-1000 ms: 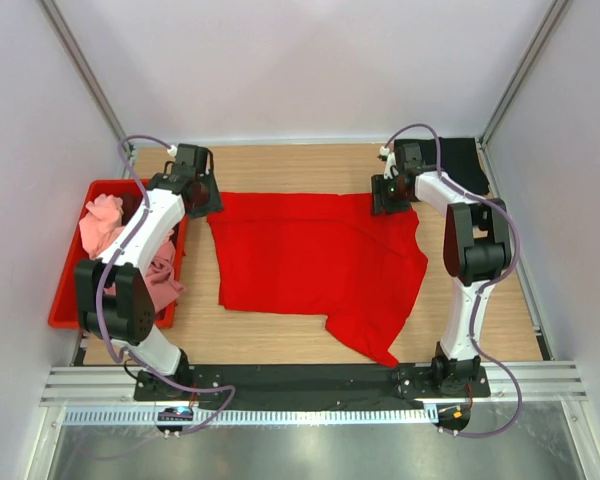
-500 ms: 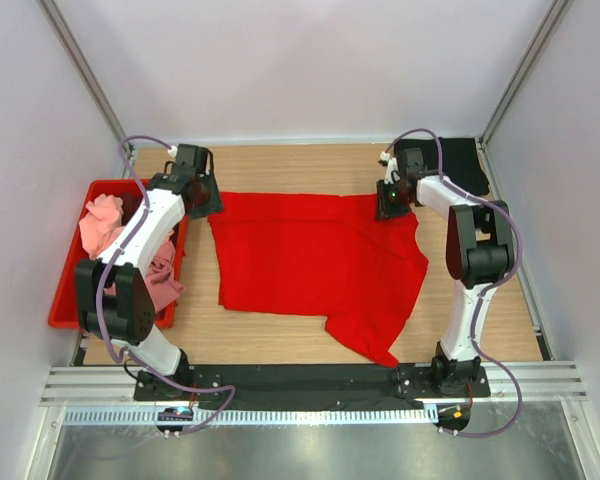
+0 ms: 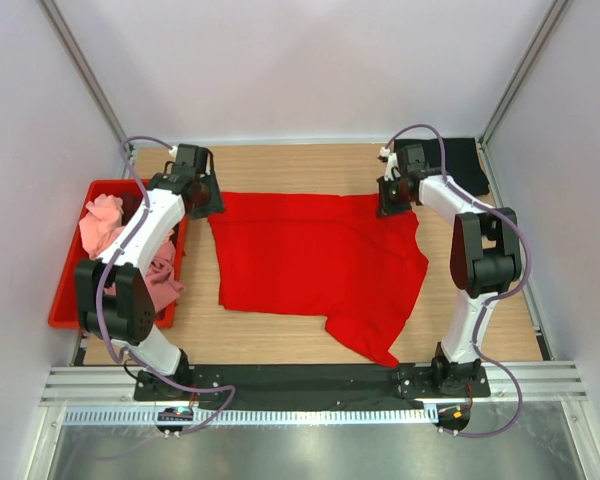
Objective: Fold and stack the t-shirts
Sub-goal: Fold the tshirt
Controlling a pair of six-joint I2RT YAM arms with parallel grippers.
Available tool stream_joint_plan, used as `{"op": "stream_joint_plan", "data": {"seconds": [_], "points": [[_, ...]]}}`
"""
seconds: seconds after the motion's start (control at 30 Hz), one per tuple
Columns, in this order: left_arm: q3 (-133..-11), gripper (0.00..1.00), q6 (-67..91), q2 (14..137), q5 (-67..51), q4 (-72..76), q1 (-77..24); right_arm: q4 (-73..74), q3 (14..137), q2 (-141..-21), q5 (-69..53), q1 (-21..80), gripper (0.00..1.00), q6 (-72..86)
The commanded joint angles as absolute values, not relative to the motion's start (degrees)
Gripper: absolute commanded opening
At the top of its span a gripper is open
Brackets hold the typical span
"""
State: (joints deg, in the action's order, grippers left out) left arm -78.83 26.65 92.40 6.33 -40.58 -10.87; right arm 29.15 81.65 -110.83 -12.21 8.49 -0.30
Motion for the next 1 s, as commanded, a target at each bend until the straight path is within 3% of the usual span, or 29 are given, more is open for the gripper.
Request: {"op": "stream_joint_plan", "data": {"seconds": [0.0,0.1,0.23,0.53,0.77,0.97], "points": [[-79.10,0.42,26.89,90.70,5.45,-40.08,-10.99,31.28,81.04,-106.70,-11.61,9.49,0.06,-0.18],[-79.28,0.42,27.07,90.53,5.27,-40.08,-11.07,32.08,78.93,-103.64,-11.25,10.28,0.01,2.10],[-79.45,0.42,27.16,90.62,4.92,-39.99,-11.07,32.25,74.20,-100.37,-10.11,14.31,0.03,5.17],[-79.01,0.45,26.28,87.81,6.24,-41.13,-11.07,29.89,67.33,-94.76,-8.01,18.27,0.38,11.06],[-81.56,0.45,28.30,86.31,6.42,-44.29,-8.01,18.31,66.80,-91.32,6.48,37.86,0.45,20.98],[-83.23,0.46,32.60,83.94,1.68,-46.40,2.08,16.69,74.85,-100.09,24.50,54.74,0.46,32.51]]}}
